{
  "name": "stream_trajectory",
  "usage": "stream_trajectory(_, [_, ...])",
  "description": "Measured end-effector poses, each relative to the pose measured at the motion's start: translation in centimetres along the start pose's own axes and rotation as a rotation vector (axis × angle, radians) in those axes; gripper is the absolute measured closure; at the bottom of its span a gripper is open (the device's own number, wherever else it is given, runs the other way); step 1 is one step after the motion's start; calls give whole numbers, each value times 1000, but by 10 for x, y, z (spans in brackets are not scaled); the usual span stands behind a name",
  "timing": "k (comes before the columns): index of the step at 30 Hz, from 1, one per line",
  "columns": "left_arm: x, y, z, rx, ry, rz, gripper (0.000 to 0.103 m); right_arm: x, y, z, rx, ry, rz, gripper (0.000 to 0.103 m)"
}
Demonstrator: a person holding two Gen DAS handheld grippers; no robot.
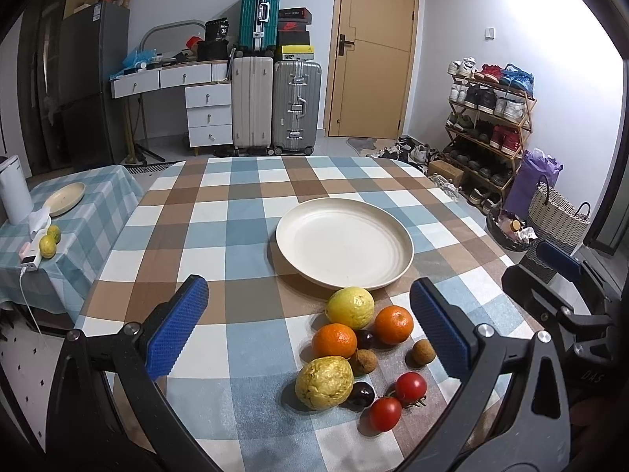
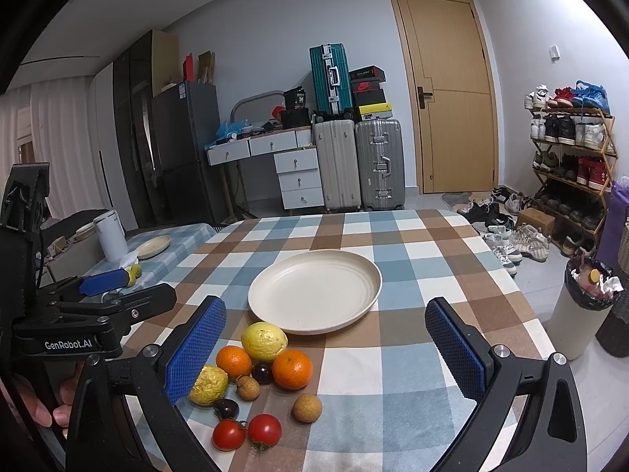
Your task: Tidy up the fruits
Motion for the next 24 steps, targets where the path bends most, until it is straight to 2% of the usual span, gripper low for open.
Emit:
stream_trajectory(13, [0, -6, 3, -11, -3, 6, 1, -1, 0, 1, -4, 0, -2, 0])
stream_trajectory(24, [-4, -25, 6, -55, -3, 34, 1, -1, -5, 2, -20, 13, -6, 0])
Point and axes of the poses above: each gripper's, at about its wrist camera, not at the fingertips, and y roughly against the way its jaws point, x to its right, z to its underside, the point moved 1 cm from there along -y, roughly the way its jaws point, and after that the axes turned 15 degrees about -x, right-handed, at the moved point
